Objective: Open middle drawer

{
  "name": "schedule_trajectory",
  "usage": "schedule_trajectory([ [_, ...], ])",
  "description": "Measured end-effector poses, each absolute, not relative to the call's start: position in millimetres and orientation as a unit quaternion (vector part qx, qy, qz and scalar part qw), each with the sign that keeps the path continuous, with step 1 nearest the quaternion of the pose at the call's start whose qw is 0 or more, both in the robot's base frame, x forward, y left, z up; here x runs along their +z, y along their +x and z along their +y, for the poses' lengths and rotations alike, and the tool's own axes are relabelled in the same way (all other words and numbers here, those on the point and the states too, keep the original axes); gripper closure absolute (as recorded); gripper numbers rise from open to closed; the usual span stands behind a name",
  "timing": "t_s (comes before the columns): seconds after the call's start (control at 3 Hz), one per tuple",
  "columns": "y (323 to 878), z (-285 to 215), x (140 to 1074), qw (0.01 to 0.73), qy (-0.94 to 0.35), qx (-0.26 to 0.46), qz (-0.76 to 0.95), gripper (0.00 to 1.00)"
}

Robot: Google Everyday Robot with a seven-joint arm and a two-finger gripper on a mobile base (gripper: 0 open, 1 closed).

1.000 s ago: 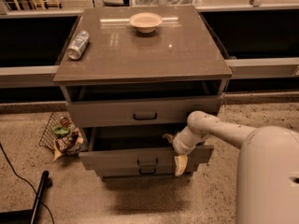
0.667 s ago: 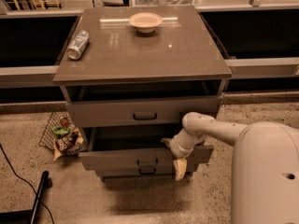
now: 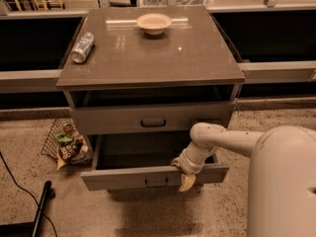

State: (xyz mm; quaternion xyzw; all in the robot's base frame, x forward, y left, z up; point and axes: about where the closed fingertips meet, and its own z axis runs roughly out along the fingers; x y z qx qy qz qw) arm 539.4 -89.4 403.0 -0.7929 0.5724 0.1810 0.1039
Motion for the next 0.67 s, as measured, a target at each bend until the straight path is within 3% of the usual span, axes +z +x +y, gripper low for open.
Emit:
schedule_trajectory([
  [0.33,521.3,-91.0,409.3,0.098,-0.792,0.182,0.575,0.73],
  [0.67,521.3,-91.0,409.3,0.098,-0.792,0.182,0.575,0.96],
])
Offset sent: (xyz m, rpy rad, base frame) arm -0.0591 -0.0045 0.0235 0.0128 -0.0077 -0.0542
